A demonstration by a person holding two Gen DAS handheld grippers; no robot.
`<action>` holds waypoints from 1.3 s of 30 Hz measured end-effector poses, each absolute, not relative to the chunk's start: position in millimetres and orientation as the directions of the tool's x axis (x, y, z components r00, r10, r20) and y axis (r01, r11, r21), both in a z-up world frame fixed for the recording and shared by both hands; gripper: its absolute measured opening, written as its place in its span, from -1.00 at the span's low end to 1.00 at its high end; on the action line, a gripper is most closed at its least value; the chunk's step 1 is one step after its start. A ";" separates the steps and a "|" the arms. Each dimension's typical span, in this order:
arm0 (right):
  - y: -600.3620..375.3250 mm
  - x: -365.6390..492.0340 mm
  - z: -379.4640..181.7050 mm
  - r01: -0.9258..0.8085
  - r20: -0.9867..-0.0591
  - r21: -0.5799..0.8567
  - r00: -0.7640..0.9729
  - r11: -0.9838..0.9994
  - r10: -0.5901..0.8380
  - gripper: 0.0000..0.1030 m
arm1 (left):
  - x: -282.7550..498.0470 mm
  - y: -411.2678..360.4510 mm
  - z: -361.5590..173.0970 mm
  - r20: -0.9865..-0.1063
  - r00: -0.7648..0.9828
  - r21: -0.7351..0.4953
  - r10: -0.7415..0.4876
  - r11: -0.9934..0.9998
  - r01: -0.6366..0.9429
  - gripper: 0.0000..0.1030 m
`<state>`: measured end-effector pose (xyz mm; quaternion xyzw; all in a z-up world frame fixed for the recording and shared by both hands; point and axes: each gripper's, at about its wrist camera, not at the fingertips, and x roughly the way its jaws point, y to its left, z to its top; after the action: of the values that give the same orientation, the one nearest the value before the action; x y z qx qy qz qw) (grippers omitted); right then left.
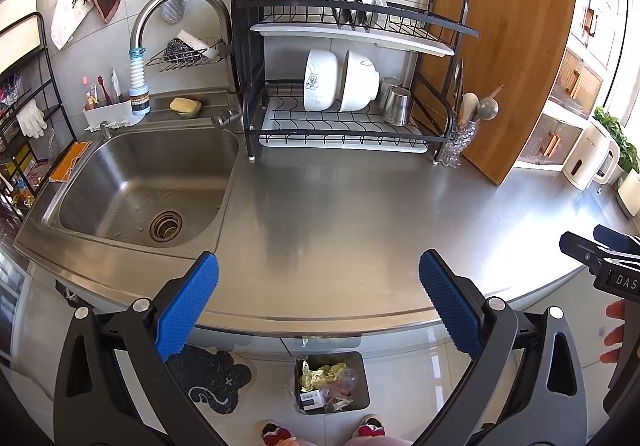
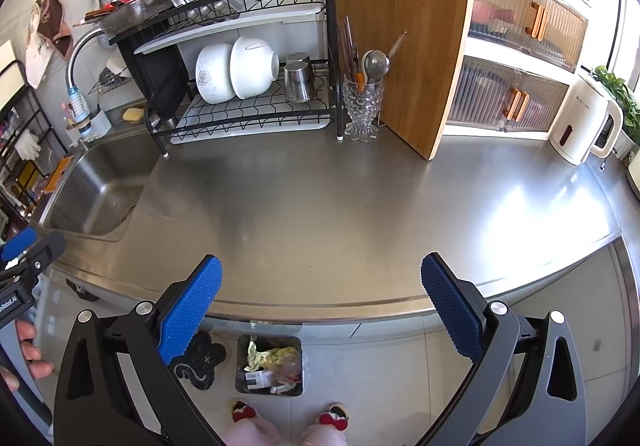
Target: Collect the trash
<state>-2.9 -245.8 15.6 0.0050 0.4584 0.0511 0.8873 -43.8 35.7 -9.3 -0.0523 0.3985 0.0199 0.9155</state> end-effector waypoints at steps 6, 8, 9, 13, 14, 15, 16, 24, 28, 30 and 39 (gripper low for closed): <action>-246.2 -1.0 14.4 -0.088 -0.815 0.055 0.572 0.995 0.096 0.94 | -43.1 36.3 -9.6 -0.732 0.681 -0.079 -0.004 0.994 -0.079 0.85; -246.3 -0.8 14.0 -0.087 -0.815 0.058 0.571 0.995 0.097 0.94 | -42.8 36.6 -9.9 -0.734 0.679 -0.083 -0.004 0.993 -0.083 0.85; -246.3 -0.5 13.6 -0.087 -0.815 0.058 0.571 0.994 0.098 0.94 | -42.6 37.7 -10.1 -0.734 0.679 -0.087 -0.005 0.992 -0.087 0.85; -246.0 -0.1 12.3 -0.088 -0.817 0.057 0.569 0.994 0.097 0.94 | -43.0 37.1 -9.5 -0.734 0.680 -0.087 -0.004 0.992 -0.089 0.85; -246.0 -0.2 12.0 -0.089 -0.817 0.057 0.568 0.994 0.097 0.94 | -43.4 37.0 -9.4 -0.732 0.681 -0.091 -0.008 0.992 -0.087 0.85; -245.8 -0.3 11.7 -0.089 -0.817 0.058 0.567 0.994 0.099 0.94 | -43.4 36.7 -9.5 -0.732 0.681 -0.097 -0.016 0.992 -0.082 0.85; -245.8 -0.6 11.7 -0.089 -0.817 0.059 0.568 0.994 0.099 0.94 | -43.6 36.4 -9.8 -0.732 0.681 -0.103 -0.023 0.992 -0.077 0.85; -245.8 -1.5 10.8 -0.089 -0.819 0.057 0.566 0.994 0.097 0.94 | -44.3 26.2 -6.8 -0.722 0.692 -0.057 -0.007 0.997 -0.049 0.85; -246.1 -1.9 10.2 -0.089 -0.820 0.055 0.564 0.994 0.096 0.94 | -43.3 26.2 -7.9 -0.731 0.683 -0.057 -0.002 0.997 -0.058 0.85; -246.9 -2.1 9.8 -0.088 -0.820 0.055 0.564 0.995 0.095 0.94 | -43.2 27.1 -8.0 -0.732 0.682 -0.073 -0.015 0.996 -0.056 0.85; -246.8 -3.4 9.6 -0.092 -0.822 0.051 0.562 0.994 0.094 0.94 | -46.9 27.0 -5.2 -0.707 0.707 -0.070 -0.007 0.996 -0.061 0.85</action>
<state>-3.4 -246.8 9.6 0.0013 0.4649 0.0525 0.8838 -46.9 27.0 -5.2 -0.0440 0.3823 0.0146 0.9229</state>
